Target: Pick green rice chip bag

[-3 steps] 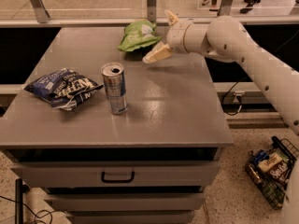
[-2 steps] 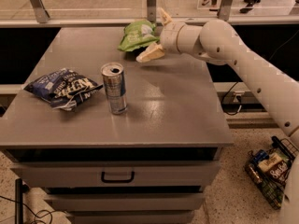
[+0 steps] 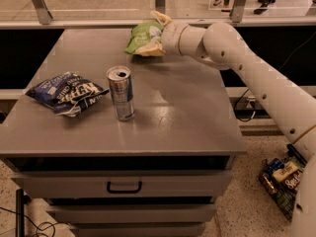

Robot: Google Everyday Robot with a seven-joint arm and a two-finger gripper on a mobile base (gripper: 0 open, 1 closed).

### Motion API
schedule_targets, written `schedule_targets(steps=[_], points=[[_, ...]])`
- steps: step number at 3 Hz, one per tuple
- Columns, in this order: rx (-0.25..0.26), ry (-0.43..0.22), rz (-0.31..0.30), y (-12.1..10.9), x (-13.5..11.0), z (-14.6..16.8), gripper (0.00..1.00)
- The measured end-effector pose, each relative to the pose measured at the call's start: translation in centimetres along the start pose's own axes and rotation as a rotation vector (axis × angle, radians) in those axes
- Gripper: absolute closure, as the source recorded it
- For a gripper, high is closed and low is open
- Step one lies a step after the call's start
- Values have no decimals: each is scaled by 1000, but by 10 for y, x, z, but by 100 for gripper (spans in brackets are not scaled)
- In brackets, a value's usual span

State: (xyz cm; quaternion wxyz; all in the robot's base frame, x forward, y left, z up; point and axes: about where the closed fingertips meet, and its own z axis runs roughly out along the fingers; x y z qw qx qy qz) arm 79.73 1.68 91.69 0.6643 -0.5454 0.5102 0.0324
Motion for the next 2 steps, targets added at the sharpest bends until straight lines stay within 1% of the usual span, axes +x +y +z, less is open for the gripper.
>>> schedule_targets(steps=[1, 2], points=[[-22, 28, -60, 4, 2, 4, 51], [-46, 67, -85, 3, 9, 3, 49]])
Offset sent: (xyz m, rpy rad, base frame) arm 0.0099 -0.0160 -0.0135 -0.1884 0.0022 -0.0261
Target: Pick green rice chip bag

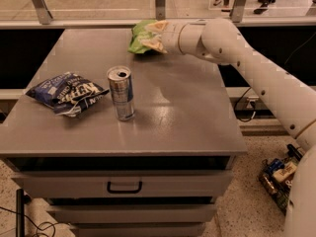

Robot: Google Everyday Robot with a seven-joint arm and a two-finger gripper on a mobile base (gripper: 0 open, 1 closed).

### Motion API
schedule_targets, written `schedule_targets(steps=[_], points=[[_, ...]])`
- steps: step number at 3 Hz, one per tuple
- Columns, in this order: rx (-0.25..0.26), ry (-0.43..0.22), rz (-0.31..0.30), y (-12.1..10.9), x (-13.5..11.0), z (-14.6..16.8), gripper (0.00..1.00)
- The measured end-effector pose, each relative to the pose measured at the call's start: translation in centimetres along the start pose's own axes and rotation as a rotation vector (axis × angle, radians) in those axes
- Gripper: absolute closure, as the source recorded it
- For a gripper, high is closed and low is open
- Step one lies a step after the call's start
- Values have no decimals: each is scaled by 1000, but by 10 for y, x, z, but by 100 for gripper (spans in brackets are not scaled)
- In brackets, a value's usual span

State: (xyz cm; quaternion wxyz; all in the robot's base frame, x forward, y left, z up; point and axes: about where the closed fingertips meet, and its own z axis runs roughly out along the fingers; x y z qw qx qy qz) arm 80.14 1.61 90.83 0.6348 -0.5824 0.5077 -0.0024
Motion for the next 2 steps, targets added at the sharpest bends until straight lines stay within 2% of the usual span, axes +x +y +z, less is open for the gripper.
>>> schedule_targets(steps=[2], points=[[-15, 63, -16, -5, 17, -8, 3]])
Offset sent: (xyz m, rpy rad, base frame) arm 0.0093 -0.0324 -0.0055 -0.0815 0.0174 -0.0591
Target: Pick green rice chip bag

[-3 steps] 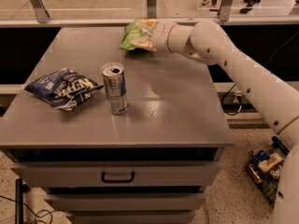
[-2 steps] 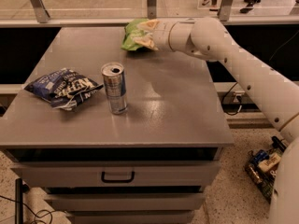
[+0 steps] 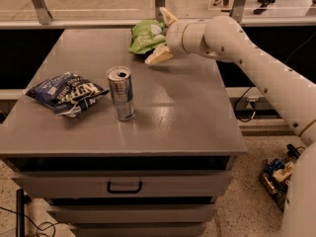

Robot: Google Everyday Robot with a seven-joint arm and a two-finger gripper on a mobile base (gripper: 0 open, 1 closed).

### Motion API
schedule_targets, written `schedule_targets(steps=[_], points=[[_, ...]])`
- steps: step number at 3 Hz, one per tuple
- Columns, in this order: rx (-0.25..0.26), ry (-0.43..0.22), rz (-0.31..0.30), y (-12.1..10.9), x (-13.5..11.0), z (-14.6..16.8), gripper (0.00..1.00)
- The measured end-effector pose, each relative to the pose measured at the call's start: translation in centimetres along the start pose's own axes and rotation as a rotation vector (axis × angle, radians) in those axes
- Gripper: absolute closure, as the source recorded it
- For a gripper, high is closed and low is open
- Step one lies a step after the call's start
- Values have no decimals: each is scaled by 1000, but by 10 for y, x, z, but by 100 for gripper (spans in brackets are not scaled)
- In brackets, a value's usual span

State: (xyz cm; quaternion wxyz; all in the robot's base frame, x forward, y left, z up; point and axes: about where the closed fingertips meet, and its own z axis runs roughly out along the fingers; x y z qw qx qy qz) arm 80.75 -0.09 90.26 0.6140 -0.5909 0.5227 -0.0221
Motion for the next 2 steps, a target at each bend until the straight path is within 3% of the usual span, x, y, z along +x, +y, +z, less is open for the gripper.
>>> schedule_targets(steps=[1, 2], points=[[16, 14, -15, -3, 5, -2, 0], [71, 1, -36, -3, 5, 1, 0]])
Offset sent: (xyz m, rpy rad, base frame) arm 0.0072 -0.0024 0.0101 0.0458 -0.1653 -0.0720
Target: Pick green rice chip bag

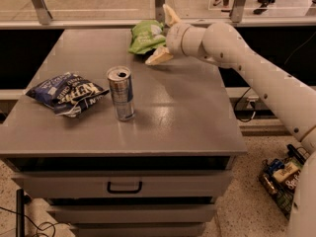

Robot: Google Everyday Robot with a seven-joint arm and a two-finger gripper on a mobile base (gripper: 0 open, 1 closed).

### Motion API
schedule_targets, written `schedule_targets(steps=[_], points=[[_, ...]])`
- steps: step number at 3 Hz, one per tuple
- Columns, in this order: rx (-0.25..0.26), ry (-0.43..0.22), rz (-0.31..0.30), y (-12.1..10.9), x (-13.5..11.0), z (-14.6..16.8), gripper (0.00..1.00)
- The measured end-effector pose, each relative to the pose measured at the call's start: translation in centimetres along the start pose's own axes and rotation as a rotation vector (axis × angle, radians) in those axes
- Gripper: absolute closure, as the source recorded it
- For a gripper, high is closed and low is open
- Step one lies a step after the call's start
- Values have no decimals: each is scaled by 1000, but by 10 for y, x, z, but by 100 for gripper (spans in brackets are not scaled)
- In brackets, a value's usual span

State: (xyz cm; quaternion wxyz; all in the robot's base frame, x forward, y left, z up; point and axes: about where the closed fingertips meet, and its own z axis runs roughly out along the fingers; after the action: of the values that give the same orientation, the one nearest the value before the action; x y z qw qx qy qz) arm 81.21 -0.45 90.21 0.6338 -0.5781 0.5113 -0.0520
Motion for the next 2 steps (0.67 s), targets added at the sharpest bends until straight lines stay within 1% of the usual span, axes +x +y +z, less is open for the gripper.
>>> schedule_targets(steps=[1, 2], points=[[55, -13, -7, -1, -4, 9, 0], [95, -18, -12, -3, -5, 18, 0]])
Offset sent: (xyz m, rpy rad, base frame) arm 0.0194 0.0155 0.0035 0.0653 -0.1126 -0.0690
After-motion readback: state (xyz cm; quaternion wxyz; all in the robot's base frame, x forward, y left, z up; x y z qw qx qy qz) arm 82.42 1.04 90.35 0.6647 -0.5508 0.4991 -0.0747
